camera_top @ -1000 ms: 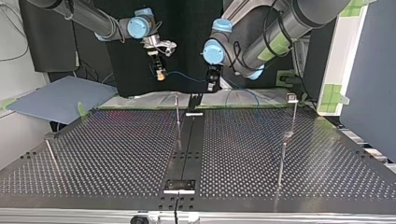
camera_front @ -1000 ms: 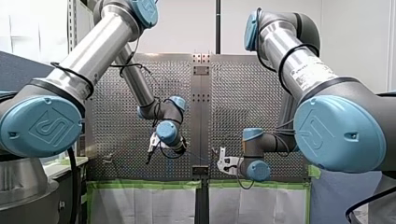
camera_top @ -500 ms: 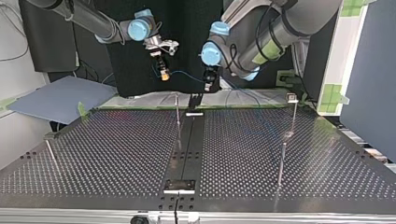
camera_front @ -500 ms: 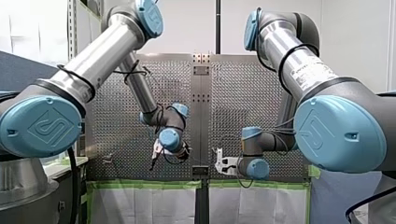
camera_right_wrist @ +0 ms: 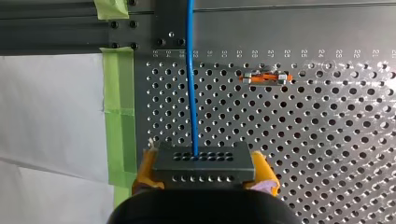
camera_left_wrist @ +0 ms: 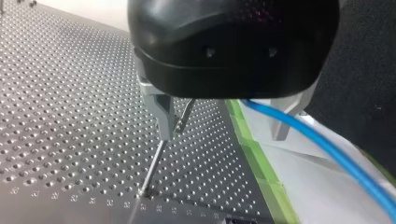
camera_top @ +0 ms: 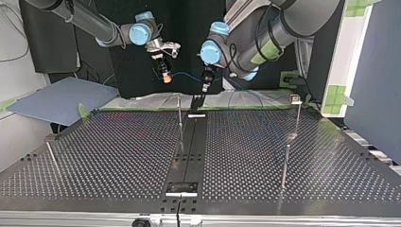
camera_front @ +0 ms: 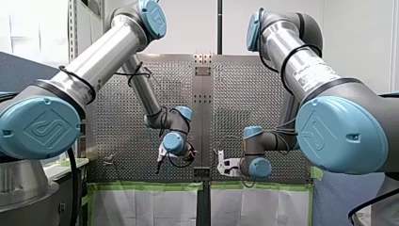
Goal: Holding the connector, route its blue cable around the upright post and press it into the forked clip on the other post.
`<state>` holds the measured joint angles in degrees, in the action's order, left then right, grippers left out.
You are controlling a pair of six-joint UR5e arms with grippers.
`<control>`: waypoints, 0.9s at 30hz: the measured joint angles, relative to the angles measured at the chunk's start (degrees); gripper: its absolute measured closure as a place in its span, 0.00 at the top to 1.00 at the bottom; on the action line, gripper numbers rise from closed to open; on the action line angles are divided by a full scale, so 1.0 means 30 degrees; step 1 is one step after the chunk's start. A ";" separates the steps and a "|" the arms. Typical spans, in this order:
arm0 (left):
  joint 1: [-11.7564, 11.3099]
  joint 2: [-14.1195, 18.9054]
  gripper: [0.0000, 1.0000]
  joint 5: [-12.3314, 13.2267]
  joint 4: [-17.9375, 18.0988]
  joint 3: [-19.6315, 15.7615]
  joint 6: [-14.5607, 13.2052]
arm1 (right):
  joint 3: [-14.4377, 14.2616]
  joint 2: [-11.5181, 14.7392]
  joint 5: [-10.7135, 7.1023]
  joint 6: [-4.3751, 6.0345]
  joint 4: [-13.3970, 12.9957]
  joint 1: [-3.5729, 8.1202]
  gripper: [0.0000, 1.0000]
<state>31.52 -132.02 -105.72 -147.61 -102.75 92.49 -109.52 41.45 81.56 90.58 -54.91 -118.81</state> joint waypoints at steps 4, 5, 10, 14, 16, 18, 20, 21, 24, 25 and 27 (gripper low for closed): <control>0.0207 -0.0002 0.99 -0.0531 -0.0005 -0.0038 0.0107 | 0.0062 -0.0001 0.0010 -0.0033 -0.0043 0.0010 0.00; 0.0242 -0.0003 0.99 -0.0667 0.0001 -0.0077 0.0115 | 0.0083 0.0000 0.0015 -0.0035 -0.0051 0.0018 0.00; 0.0339 -0.0153 0.99 -0.1002 0.0437 -0.0344 0.0266 | 0.0247 0.0021 0.0017 -0.0041 -0.0040 0.0035 0.00; 0.0334 -0.0692 0.99 -0.0861 0.0897 -0.0327 0.0508 | 0.0295 0.0026 -0.0013 -0.0041 0.0006 0.0059 0.00; 0.0352 -0.0884 0.99 -0.0831 0.1203 -0.0304 0.0617 | 0.0298 0.0027 -0.0044 -0.0041 0.0013 0.0062 0.00; 0.0360 -0.0970 0.99 -0.0838 0.1485 -0.0268 0.0788 | 0.0300 0.0030 -0.0063 -0.0042 0.0021 0.0075 0.00; 0.0363 -0.1013 0.99 -0.0855 0.1802 -0.0175 0.1046 | 0.0301 0.0030 -0.0082 -0.0041 0.0033 0.0086 0.00; 0.0365 -0.1021 0.99 -0.0872 0.1956 -0.0126 0.1164 | 0.0305 0.0031 -0.0090 -0.0041 0.0036 0.0088 0.00; 0.0368 -0.1030 0.99 -0.1059 0.2418 0.0003 0.1430 | 0.0306 0.0031 -0.0106 -0.0041 0.0017 0.0097 0.00; 0.0370 -0.1030 0.99 -0.1152 0.2561 0.0029 0.1485 | 0.0307 0.0039 -0.0107 -0.0041 0.0006 0.0107 0.00; 0.0370 -0.1031 0.99 -0.1246 0.2683 0.0052 0.1530 | 0.0307 0.0045 -0.0111 -0.0042 0.0001 0.0117 0.00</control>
<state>32.63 -135.11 -109.45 -139.57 -102.60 97.09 -108.60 41.59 81.22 90.45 -54.91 -118.46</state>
